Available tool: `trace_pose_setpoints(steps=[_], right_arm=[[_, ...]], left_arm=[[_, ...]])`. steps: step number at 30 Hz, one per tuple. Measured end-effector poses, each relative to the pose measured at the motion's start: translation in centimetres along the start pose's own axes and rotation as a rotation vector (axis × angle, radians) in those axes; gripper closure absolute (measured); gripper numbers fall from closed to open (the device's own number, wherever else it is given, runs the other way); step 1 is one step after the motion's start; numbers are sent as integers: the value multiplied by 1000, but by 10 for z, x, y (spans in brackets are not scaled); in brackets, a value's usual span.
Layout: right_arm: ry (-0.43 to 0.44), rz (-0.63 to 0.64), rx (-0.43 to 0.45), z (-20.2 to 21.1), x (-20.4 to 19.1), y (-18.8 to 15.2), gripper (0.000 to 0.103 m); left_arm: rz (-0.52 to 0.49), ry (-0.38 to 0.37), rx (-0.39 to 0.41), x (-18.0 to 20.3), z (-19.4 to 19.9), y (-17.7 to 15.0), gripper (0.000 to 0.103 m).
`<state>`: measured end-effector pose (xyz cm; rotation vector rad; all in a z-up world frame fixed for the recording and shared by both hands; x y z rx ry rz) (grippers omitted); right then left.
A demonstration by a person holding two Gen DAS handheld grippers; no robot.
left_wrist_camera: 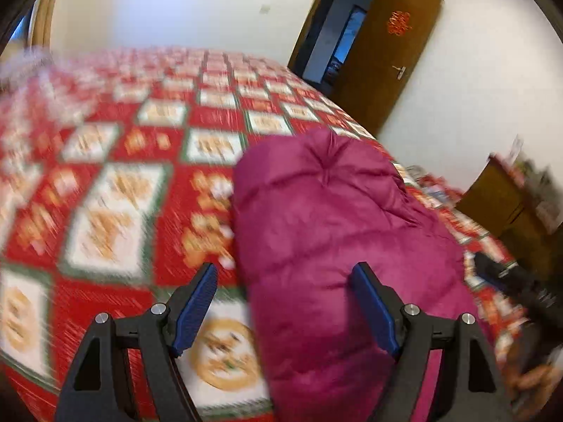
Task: Fold large clothes
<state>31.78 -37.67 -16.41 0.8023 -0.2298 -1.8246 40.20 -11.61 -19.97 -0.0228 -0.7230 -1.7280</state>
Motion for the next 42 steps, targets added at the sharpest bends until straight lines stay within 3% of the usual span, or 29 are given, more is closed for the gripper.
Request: trace_pose_setpoints(steps=[3, 7, 9, 11, 14, 16, 21, 23, 25, 28, 34, 42], right_arm=[[63, -1, -41, -17, -3, -4, 23], [93, -6, -70, -37, 1, -7, 19], [154, -25, -88, -41, 3, -10, 19], [219, -36, -95, -44, 4, -11, 19], [246, -1, -106, -46, 3, -8, 15], [264, 9, -105, -50, 1, -7, 12], [191, 93, -89, -57, -12, -10, 9], [175, 110, -93, -57, -12, -13, 13], [165, 122, -101, -59, -14, -14, 25], [166, 129, -121, -60, -15, -17, 35], [147, 114, -157, -60, -20, -24, 50], [172, 64, -181, -43, -23, -54, 57]], left_arm=[[34, -93, -11, 8, -6, -2, 24], [-33, -25, -14, 24, -19, 1, 19], [-21, -38, -24, 24, -26, 2, 13], [17, -95, -54, 19, -34, 5, 10], [77, -215, -106, 7, -45, 7, 10], [69, -245, -108, 7, -48, 9, 10], [9, -197, -78, 17, -55, 12, 10], [-14, -165, -74, 22, -57, 12, 10], [-30, -131, -81, 26, -61, 15, 10], [-50, -83, -90, 28, -65, 19, 11], [-70, -24, -101, 27, -56, 18, 23], [-83, 8, -112, 30, -40, 2, 27]])
Point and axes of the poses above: each gripper's, at about its wrist camera, not at the fingertips, and z roughly against the way its jaws point, x to its right, y to its top, the point moved 8 cm from there along -z, roughly the way its jaws point, and after that the axes turned 15 degrees about -x, right-handed, at the moved point
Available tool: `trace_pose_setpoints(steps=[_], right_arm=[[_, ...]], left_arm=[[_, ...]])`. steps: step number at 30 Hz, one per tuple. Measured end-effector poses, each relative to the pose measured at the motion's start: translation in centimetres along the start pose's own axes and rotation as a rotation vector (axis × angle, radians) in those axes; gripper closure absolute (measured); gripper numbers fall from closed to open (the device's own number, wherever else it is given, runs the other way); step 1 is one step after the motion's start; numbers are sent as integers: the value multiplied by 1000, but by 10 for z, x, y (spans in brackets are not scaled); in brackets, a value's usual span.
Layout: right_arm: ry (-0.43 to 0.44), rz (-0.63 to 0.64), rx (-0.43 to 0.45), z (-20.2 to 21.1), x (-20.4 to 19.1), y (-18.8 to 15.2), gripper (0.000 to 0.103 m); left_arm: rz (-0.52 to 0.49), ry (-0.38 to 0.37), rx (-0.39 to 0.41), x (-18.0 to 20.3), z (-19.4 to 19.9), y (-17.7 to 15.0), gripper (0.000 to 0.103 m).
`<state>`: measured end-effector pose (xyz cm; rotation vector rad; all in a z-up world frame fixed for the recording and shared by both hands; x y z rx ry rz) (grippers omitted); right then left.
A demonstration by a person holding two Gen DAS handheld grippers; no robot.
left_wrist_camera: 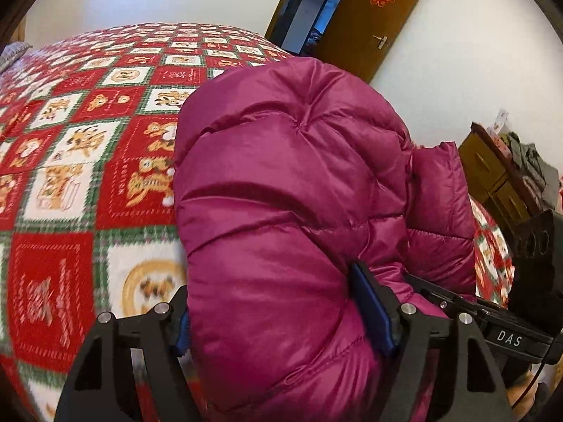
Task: Fold large clothes
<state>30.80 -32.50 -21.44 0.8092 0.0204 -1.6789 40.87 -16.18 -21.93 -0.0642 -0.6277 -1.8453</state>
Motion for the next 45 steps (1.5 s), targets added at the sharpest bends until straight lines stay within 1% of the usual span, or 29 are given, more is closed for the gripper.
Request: trace_pose_setpoints(steps=[1, 4, 6, 11, 17, 24, 27, 30, 32, 35, 42, 45], right_arm=[[22, 12, -9, 0, -2, -4, 57], [30, -20, -5, 3, -1, -20, 57], [6, -22, 3, 6, -2, -31, 58], [-61, 2, 8, 13, -12, -45, 62], [-74, 10, 28, 22, -14, -60, 65], [-61, 1, 32, 19, -12, -68, 65], [-55, -10, 34, 17, -6, -68, 65], [-79, 12, 43, 18, -10, -70, 65], [-121, 59, 49, 21, -17, -72, 65], [-151, 98, 57, 26, -25, -75, 67], [-149, 92, 68, 30, -26, -77, 68], [-145, 103, 76, 33, -30, -78, 69]], left_arm=[[-10, 13, -3, 2, 3, -5, 27], [-28, 31, -3, 6, 9, -19, 27], [-32, 36, 0, 8, 11, -27, 27], [-37, 45, 6, 14, 16, -40, 29], [-39, 42, 1, 21, 21, -49, 30], [-71, 91, 12, 29, 20, -54, 30], [-71, 97, 17, 27, 18, -54, 30], [-65, 96, 26, 26, 20, -54, 32], [-60, 93, 30, 28, 22, -55, 34], [-49, 68, 38, 31, 28, -56, 38], [-35, 26, 40, 29, 31, -53, 39], [-21, -4, 43, 29, 34, -52, 39]])
Point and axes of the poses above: each gripper's, at about its wrist camera, not at the fingertips, and z roughly against the way its jaws point, x to its right, y to its top, the point moved 8 cm from there along -z, roughly the way its jaws point, and after that the axes turned 15 degrees about -x, right-handed, at the moved point
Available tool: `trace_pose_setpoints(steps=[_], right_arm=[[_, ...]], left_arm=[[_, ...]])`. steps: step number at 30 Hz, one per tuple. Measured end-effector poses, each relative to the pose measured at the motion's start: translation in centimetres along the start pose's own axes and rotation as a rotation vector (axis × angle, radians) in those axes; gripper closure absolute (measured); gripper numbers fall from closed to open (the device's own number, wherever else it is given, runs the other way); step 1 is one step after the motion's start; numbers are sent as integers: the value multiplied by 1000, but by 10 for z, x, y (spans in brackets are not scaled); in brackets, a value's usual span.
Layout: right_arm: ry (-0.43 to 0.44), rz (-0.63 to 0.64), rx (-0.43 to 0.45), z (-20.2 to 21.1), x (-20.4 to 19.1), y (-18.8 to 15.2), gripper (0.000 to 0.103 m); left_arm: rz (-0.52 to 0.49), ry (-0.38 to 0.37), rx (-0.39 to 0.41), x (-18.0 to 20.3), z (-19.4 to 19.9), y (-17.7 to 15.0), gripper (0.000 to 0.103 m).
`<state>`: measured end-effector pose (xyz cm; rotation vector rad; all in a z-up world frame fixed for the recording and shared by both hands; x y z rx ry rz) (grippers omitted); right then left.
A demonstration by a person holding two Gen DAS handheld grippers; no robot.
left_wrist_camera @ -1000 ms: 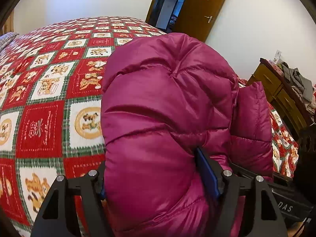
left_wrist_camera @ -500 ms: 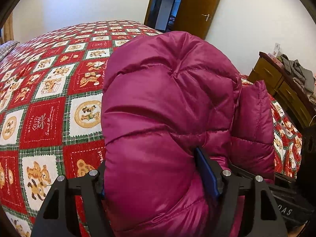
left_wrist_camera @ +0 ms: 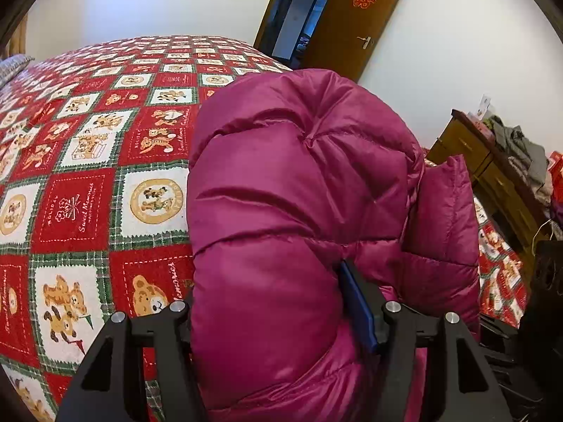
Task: Fold large clothes
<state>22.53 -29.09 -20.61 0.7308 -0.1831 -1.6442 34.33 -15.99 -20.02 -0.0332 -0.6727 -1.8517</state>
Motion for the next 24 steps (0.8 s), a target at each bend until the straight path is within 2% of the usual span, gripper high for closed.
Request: trace_pose_setpoints(steps=[4, 10, 24], right_arm=[[11, 12, 16, 10, -1, 1, 69], [4, -7, 84, 38, 9, 12, 69], [-103, -125, 210, 97, 88, 31, 69]], left_arm=[[8, -39, 19, 5, 7, 5, 39], [-50, -78, 66, 31, 17, 27, 39], [-150, -155, 35, 119, -17, 98, 39]])
Point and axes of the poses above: each gripper's, at about its wrist camera, not at the fingertips, and z roughly against the way its jaws point, x to its right, y to its top, the point moved 8 cm from there along -z, roughly the way its jaws point, and after that the axes turned 15 degrees about -x, right-handed, at the moved point
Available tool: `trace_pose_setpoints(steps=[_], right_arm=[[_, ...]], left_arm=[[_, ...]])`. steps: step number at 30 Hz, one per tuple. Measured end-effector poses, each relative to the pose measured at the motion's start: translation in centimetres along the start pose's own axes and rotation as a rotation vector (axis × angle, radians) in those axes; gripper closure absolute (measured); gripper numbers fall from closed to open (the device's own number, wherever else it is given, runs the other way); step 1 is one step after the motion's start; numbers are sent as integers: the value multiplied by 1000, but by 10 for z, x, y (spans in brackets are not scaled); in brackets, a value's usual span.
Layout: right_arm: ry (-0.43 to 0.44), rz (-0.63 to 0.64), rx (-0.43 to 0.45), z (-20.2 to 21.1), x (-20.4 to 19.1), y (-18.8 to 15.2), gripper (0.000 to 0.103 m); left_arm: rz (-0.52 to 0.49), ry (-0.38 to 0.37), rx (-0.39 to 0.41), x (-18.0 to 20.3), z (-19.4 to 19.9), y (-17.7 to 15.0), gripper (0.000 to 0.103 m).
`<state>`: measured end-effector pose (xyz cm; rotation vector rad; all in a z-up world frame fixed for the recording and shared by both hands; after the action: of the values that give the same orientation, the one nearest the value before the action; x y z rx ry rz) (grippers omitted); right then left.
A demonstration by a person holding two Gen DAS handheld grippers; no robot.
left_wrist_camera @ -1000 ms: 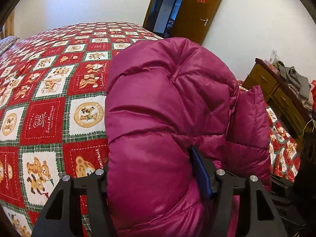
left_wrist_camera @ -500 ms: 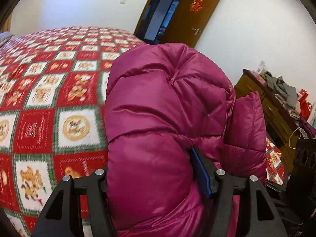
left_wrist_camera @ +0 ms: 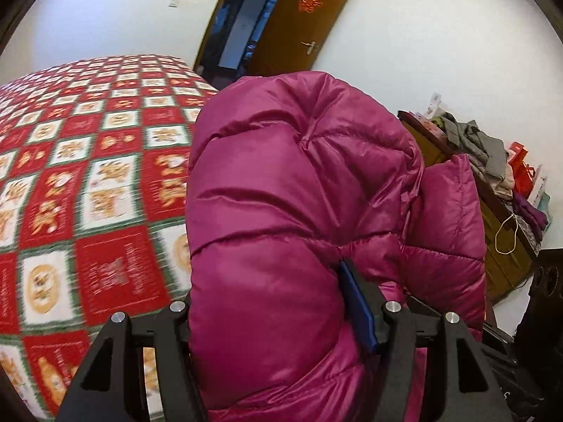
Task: Fold large clothes
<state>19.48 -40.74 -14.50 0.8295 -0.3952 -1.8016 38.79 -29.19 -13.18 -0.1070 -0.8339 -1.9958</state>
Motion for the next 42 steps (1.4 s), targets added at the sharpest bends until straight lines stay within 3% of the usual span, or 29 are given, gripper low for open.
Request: trace_pose_setpoints(steps=[9, 22, 27, 32, 33, 36, 42], right_arm=[[-49, -58, 10, -2, 46, 28, 69], [-56, -94, -55, -49, 84, 52, 69], [21, -178, -91, -65, 108, 51, 69], [127, -272, -107, -68, 127, 46, 64], [130, -286, -111, -66, 129, 43, 59], [108, -275, -100, -55, 125, 33, 58], [-26, -234, -13, -11, 118, 33, 57]], left_arm=[[-22, 11, -31, 26, -43, 43, 39], [12, 150, -98, 14, -105, 79, 39], [20, 181, -139, 8, -124, 85, 38], [-14, 212, -122, 11, -133, 82, 32], [-17, 204, -116, 10, -132, 80, 32], [-47, 191, -101, 13, -130, 79, 30], [-65, 193, -98, 16, -130, 81, 29]])
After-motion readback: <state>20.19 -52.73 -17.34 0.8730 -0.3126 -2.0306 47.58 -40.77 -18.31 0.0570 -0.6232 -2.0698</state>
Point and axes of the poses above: each gripper's, at about its wrist camera, not at the fingertips, and z roughly against the way its jaws point, x to its right, y to its top, the point moved 8 cm from there along -z, roughly the way its jaws point, and after that the axes turned 15 degrees about -x, right-handed, at the moved point
